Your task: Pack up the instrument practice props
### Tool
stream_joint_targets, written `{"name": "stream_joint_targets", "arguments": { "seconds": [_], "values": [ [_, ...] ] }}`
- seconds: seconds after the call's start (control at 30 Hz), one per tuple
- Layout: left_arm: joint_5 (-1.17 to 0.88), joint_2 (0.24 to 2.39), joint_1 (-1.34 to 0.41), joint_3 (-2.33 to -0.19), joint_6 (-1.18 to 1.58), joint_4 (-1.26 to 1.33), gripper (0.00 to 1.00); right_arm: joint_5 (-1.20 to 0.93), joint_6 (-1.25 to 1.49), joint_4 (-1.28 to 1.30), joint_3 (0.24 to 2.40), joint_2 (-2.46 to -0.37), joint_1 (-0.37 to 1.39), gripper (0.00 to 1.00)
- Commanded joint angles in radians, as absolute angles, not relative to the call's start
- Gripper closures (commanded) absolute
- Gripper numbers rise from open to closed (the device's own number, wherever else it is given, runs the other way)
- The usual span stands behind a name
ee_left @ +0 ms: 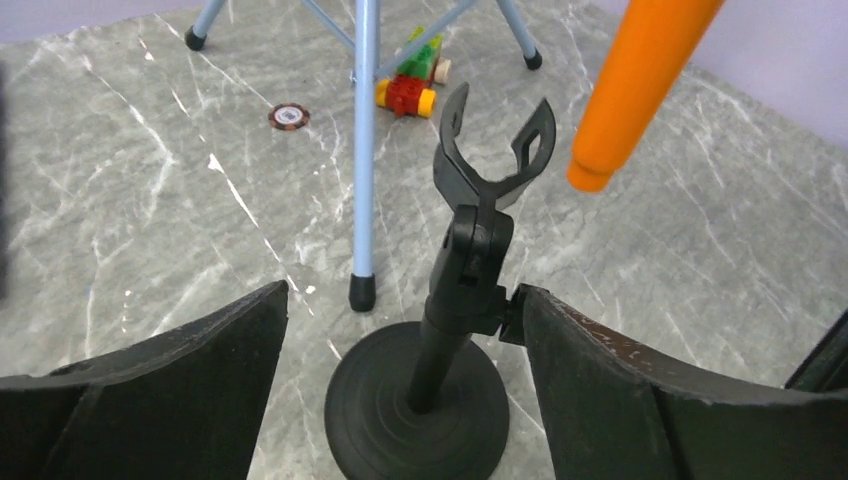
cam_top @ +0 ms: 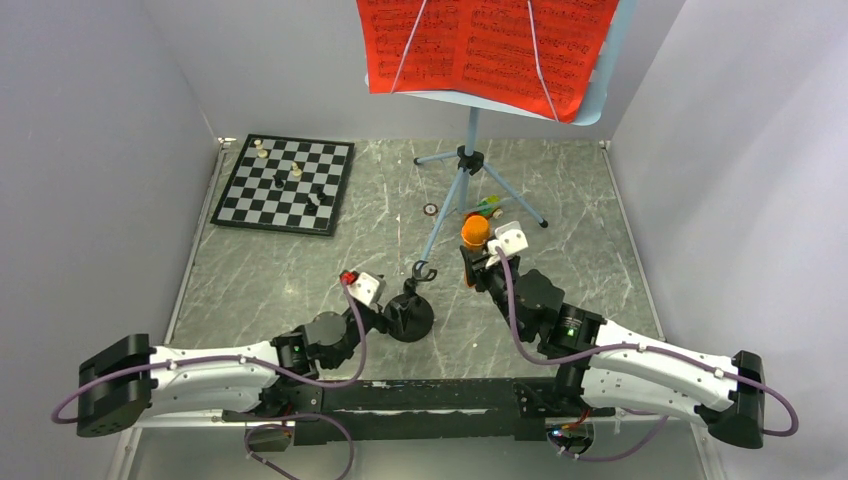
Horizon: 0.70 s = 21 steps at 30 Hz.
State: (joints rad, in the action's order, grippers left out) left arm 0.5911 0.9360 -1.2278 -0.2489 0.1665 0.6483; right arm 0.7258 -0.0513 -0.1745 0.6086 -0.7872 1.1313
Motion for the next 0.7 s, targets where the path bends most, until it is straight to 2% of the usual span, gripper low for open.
{"name": "stream_joint_targets", "arguments": {
  "seconds": [0.0, 0.2, 0.27, 0.33, 0.43, 0.67],
  "values": [
    [0.642, 0.821, -1.235, -0.281, 0.14, 0.589, 0.01, 0.711, 0.064, -0.057, 0.707, -0.762, 1.134, 1.0],
    [0.601, 0.664, -1.233, -0.383, 0.061, 0.471, 0.01, 0.618, 0.149, 0.092, 0.872, -0.774, 1.124, 1.0],
    [0.499, 0.611, -1.23, -0.425, 0.055, 0.417, 0.01, 0.465, 0.223, 0.17, 0.966, -0.803, 1.093, 1.0],
    [0.327, 0.564, -1.217, -0.452, 0.049, 0.391, 0.01, 0.28, 0.269, 0.214, 1.048, -0.836, 1.043, 1.0],
    [0.076, 0.513, -1.193, -0.472, 0.086, 0.392, 0.01, 0.11, 0.303, 0.251, 1.14, -0.901, 1.031, 1.0],
    [-0.157, 0.494, -1.123, -0.487, 0.189, 0.434, 0.01, -0.136, 0.39, 0.179, 1.214, -1.002, 1.025, 1.0]
  ]
}}
